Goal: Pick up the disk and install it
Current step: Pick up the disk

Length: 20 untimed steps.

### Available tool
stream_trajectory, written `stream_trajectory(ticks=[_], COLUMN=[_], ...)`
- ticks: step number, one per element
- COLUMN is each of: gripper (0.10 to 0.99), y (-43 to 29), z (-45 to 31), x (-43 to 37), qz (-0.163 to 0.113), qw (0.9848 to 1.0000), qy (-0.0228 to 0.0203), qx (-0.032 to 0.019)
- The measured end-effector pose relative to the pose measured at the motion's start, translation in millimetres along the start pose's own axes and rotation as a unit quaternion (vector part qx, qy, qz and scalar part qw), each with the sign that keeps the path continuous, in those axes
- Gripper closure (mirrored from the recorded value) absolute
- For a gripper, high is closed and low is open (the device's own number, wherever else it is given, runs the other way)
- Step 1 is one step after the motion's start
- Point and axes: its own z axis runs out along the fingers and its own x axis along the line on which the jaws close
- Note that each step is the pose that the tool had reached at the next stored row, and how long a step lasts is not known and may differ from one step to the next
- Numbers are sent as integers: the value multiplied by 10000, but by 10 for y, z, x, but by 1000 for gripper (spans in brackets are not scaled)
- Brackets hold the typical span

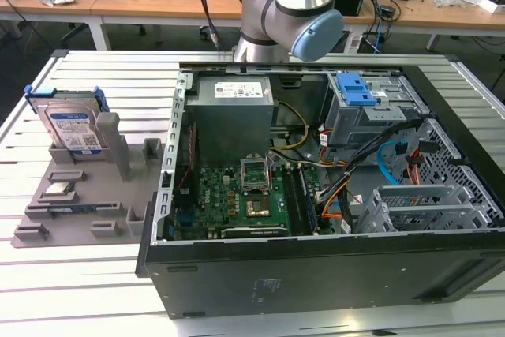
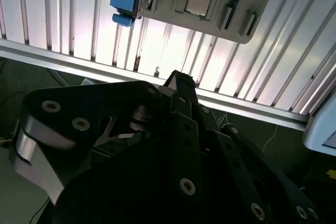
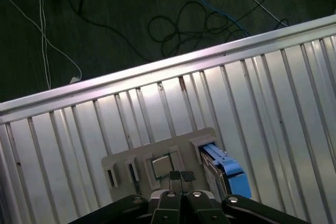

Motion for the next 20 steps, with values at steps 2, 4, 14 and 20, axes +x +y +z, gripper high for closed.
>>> stream_trajectory(ticks=[2,4,14,20], gripper=[980,980,980,918], y=[0,0,0,0], z=[0,0,0,0], x=[0,0,0,0], qz=[-146,-223,-598,-613], qw=[9999,9997,9982,9981], qy=[6,9,23,24], qx=[-3,-5,-14,-14])
